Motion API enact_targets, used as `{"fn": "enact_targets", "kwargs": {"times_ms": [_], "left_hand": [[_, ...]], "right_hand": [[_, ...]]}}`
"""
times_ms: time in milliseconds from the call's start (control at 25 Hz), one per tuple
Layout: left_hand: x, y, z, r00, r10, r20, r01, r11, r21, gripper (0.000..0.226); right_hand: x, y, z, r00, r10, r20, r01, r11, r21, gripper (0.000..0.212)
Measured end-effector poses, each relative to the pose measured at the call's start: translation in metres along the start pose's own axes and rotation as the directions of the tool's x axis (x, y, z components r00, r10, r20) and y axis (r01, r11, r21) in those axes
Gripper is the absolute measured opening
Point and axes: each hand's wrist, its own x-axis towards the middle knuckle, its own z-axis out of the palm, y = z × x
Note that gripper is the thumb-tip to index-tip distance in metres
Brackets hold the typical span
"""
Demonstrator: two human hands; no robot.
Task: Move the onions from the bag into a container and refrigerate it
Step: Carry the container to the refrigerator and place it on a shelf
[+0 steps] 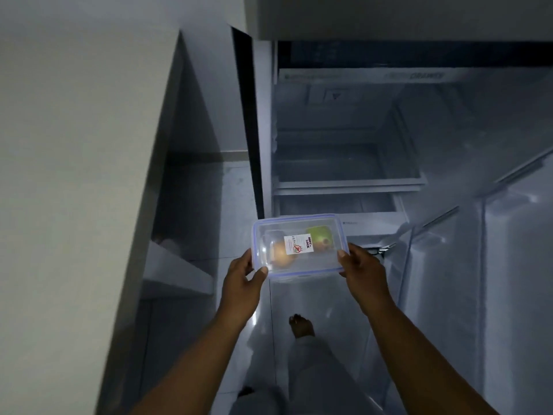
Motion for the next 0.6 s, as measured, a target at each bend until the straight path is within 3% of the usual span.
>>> {"fn": "enact_targets", "kwargs": {"times_ms": [200,600], "left_hand": [[0.076,-0.004,0.061,0.997,-0.002,0.072,-0.001,0.999,0.043,0.036],[0.234,-0.008,0.146,0.982,0.144,0.121,-0.148,0.989,0.019,0.025]], "right_hand": [[0.072,0.044,-0.008,0.990,0.099,-0.104,-0.094,0.994,0.048,0.022],[0.255,0.093,-0.008,0.980,0.059,-0.192,-0.046,0.996,0.074,0.036]]}}
